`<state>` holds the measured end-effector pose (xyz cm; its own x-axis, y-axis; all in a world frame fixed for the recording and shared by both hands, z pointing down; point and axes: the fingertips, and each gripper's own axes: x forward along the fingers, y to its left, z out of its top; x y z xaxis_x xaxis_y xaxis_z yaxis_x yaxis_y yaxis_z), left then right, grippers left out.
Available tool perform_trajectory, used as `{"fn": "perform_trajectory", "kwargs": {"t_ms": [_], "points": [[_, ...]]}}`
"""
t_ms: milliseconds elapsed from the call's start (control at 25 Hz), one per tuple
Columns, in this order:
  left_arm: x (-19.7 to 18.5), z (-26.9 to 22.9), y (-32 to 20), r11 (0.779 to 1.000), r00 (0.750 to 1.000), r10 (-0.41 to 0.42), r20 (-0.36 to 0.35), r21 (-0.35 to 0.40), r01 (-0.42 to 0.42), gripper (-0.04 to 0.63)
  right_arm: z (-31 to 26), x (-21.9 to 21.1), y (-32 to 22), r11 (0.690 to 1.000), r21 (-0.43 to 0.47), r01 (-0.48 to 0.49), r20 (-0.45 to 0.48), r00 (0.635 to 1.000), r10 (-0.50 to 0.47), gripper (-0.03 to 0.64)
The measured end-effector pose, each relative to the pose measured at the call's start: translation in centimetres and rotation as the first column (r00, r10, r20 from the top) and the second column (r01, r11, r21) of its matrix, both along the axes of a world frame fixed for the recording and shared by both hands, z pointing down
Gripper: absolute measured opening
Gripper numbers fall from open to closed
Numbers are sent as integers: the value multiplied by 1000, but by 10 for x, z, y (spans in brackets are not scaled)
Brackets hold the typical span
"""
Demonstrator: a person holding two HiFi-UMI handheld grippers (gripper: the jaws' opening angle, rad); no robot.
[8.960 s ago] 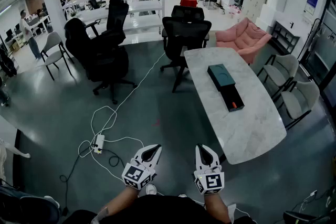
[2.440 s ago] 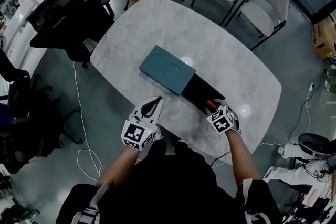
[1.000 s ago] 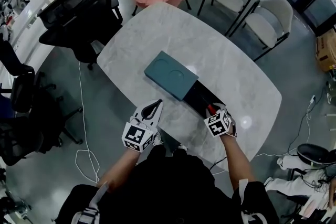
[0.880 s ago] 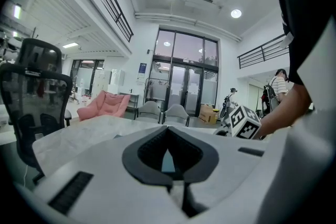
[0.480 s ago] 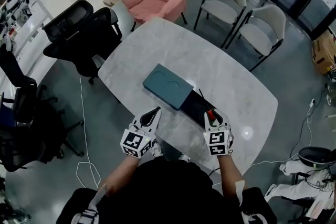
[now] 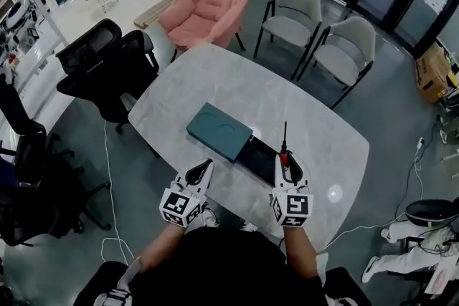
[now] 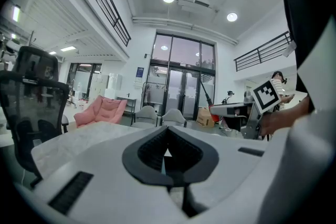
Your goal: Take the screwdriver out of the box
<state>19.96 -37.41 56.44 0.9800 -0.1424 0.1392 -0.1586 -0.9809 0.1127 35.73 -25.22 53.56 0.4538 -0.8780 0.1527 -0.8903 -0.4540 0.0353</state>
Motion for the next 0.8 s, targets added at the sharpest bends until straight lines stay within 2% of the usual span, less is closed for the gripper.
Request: {"fn": "perform_trajectory", "kwargs": {"t_ms": [120,200,280,360,520,800], "points": [[5,-6,2,1000,1000,8,-15,-1,-8,6,-18,2,4,994,111,-12,60,998,5,112],[8,-14,1,999,999,-5,-45,-47,3,6,-29,2,8,985,170,-4,73,997,-8,112],[10,-27,-1,995,995,-29,-92,-93,20,6,-42,0,12,977,212,13,61,998,-26,112],[13,-42,-2,998,992,-36,-117,-63,29,6,-56,-3,13,969,244,34,33,999,-43,112],[19,-51,-2,1000,993,-17,-116,-1,17,6,-67,-6,12,961,269,57,-21,998,-54,112],[20,-49,1,999,994,-26,-102,25,29,6,-70,-2,14,962,264,66,-34,998,-59,112]]}}
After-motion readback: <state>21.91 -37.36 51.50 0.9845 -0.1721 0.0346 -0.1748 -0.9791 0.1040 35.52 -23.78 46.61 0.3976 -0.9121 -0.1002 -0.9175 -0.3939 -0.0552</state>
